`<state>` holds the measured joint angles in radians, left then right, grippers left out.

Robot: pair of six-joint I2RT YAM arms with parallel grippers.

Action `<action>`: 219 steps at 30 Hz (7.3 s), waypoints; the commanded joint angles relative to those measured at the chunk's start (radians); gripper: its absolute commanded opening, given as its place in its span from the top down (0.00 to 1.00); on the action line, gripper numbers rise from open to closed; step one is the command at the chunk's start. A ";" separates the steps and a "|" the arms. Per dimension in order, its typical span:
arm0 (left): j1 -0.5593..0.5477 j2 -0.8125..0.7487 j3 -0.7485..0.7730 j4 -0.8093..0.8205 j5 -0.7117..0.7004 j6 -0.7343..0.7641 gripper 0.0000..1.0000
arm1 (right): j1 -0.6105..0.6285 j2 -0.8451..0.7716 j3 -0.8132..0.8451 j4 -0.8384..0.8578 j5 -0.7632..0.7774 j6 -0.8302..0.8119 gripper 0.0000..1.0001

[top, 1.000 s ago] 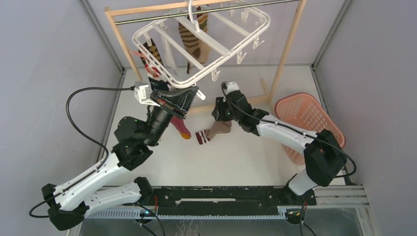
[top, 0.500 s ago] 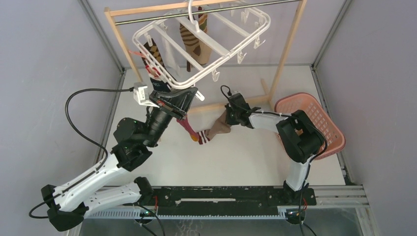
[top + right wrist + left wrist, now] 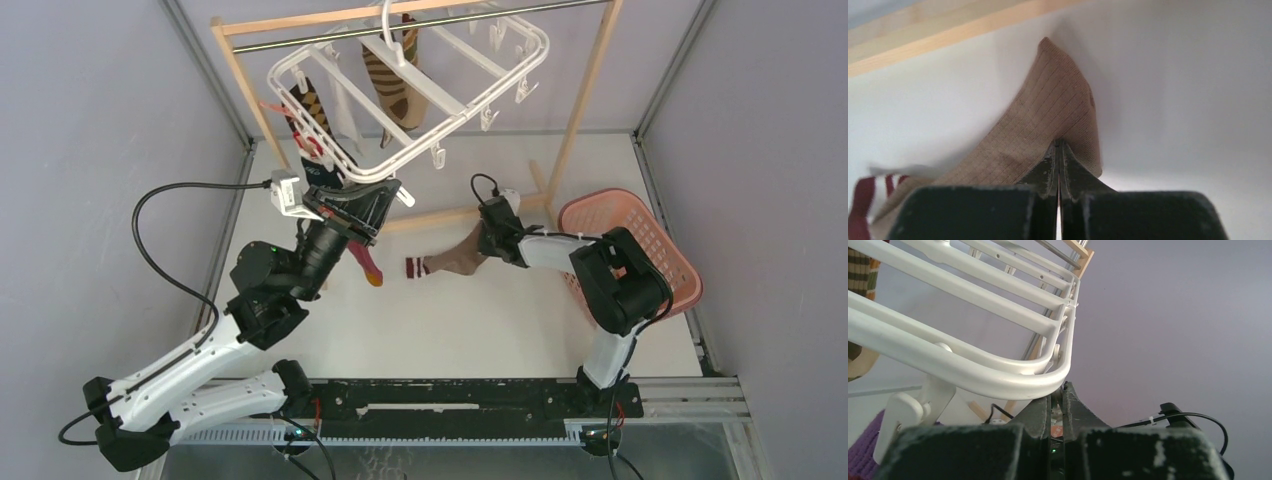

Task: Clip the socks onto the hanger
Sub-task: Adjust the sock at the center of the board, then pick up the sock at the center of the board, then clamp the sock onto the hanger.

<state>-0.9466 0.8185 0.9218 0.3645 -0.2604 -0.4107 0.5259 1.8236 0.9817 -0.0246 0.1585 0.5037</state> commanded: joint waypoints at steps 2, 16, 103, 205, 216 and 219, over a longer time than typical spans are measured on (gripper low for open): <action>-0.009 -0.002 -0.030 -0.011 0.031 0.014 1.00 | -0.022 -0.086 -0.086 -0.090 0.241 0.101 1.00; -0.009 -0.004 -0.034 -0.013 0.024 0.017 1.00 | 0.151 -0.372 -0.060 0.047 0.175 -0.109 0.52; -0.009 -0.069 -0.076 -0.034 -0.020 0.038 1.00 | 0.146 0.056 0.253 -0.124 -0.284 -0.484 0.11; -0.009 -0.039 -0.081 -0.015 0.012 0.013 1.00 | 0.401 -0.735 0.289 -0.108 -0.336 -0.431 1.00; -0.008 -0.042 -0.081 -0.019 0.013 0.012 1.00 | 0.401 -0.720 0.311 -0.078 -0.353 -0.436 1.00; -0.008 -0.043 -0.081 -0.019 0.010 0.012 1.00 | 0.401 -0.721 0.320 -0.073 -0.375 -0.430 1.00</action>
<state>-0.9466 0.7780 0.8459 0.3820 -0.2916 -0.3927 0.9180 1.1084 1.2411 -0.1589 -0.1822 0.0586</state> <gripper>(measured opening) 0.057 0.018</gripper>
